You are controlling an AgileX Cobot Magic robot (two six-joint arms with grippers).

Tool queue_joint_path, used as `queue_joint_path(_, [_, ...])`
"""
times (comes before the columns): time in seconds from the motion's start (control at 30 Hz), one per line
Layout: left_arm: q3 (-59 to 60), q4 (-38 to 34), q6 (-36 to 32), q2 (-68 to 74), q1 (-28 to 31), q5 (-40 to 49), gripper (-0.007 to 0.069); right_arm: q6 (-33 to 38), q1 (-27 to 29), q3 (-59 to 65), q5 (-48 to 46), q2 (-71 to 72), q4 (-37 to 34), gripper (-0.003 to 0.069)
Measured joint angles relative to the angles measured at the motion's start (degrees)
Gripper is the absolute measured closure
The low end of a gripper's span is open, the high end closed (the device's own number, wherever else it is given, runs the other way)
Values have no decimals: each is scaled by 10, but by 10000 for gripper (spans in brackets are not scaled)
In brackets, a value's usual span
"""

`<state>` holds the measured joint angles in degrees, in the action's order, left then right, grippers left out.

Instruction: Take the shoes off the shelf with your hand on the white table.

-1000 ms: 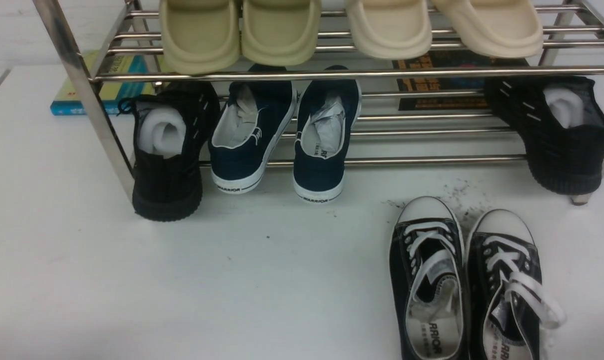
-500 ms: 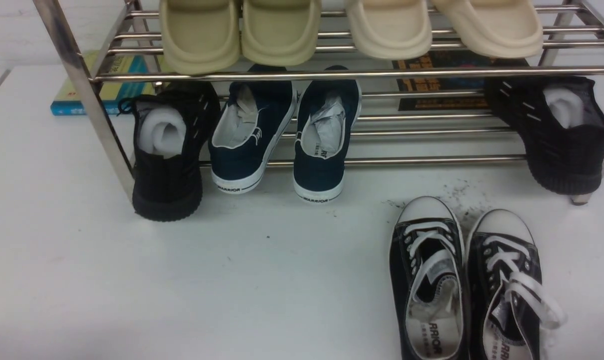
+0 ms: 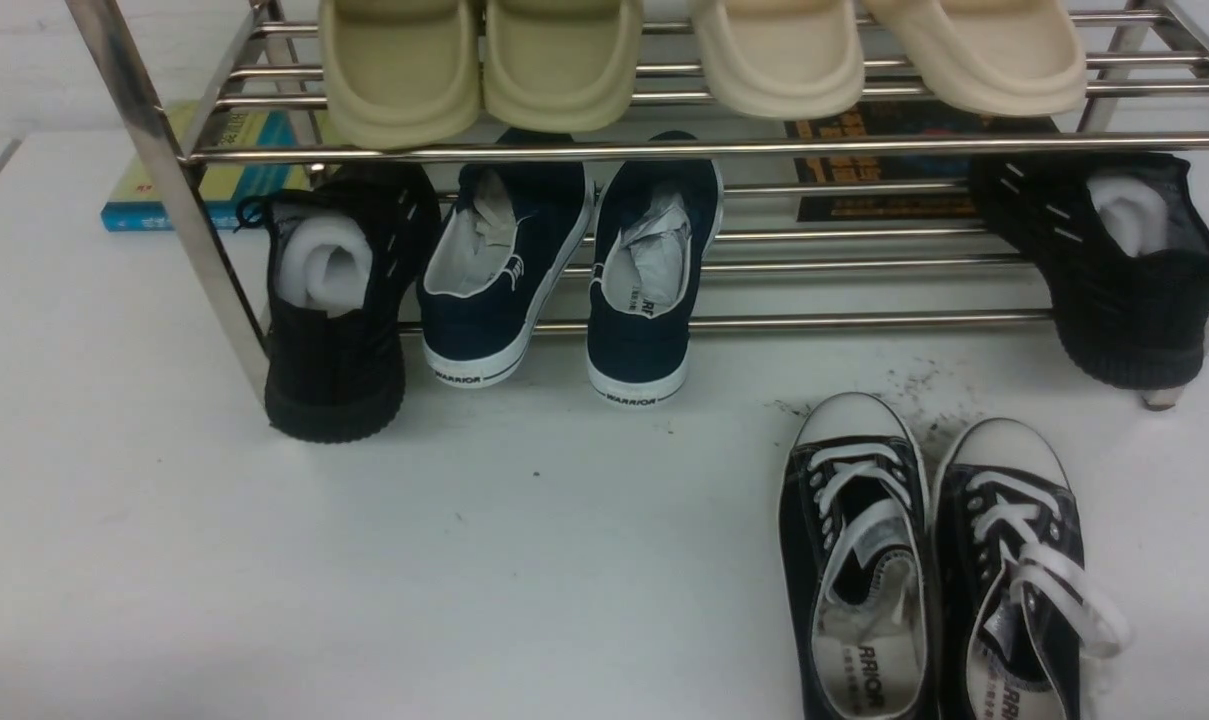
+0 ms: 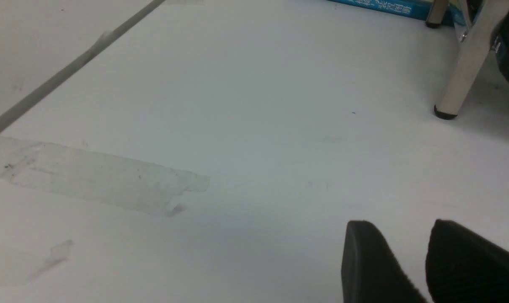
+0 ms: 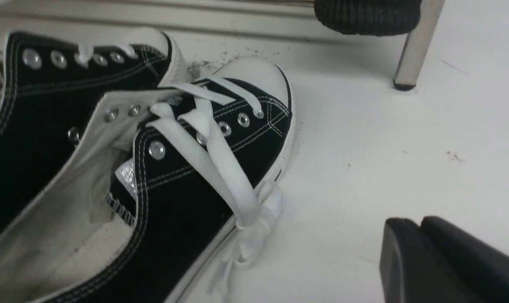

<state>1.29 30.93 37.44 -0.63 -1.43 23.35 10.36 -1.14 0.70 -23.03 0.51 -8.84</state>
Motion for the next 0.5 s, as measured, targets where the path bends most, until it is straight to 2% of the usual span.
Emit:
queue_joint_path(0.13, [0, 0, 0, 0, 0, 0, 382, 24, 0, 0, 0, 0, 0, 585])
queue_joint_path(0.5, [0, 0, 0, 0, 0, 0, 382, 26, 0, 0, 0, 0, 0, 566])
